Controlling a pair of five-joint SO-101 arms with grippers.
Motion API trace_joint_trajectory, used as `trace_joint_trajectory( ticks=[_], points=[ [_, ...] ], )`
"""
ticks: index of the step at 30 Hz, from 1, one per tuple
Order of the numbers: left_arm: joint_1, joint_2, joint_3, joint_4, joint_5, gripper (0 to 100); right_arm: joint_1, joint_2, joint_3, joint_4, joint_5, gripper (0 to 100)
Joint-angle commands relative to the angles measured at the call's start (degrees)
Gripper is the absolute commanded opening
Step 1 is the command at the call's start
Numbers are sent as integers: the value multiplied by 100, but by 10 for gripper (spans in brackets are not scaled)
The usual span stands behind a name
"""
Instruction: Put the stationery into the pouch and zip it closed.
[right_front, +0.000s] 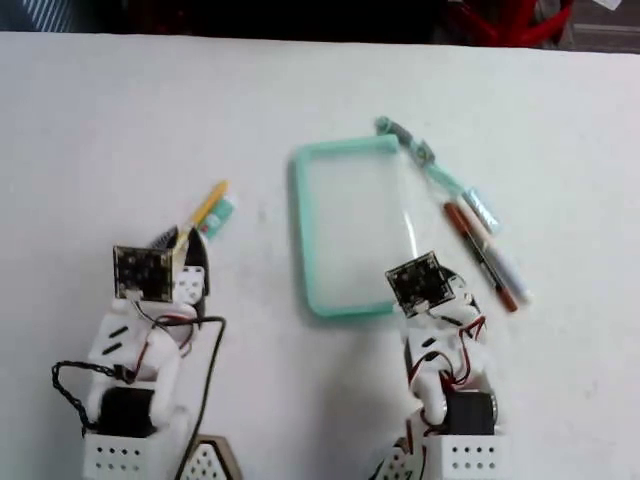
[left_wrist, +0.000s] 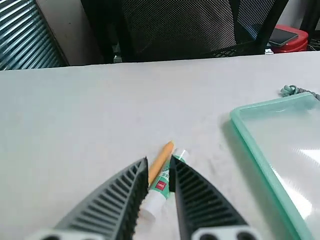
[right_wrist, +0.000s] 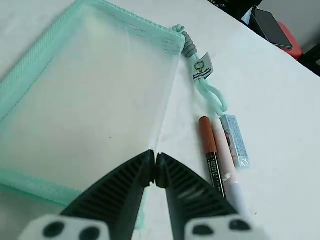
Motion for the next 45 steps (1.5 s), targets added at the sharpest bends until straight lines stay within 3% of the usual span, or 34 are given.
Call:
trace_joint_trajectory(
  ticks=[1, 6, 9, 18, 22, 45],
  points=[
    [426, -31, -97, 149, 53, 94, -4, -31, 53, 66, 105, 18],
    [620, -31, 26, 246, -879, 90, -101, -31, 53, 154, 132, 18],
    [558, -40, 343, -158, -1037, 90, -110, -40, -18, 127, 132, 18],
    [374, -40, 440, -360, -1046, 86, -110, -31, -422, 180, 88, 18],
    [189, -40, 440, -396, -1055, 23, -110, -31, -413, 338, 97, 18],
    [251, -40, 448, -404, -1046, 31, -119, -31, -158, 532, 123, 18]
  ],
)
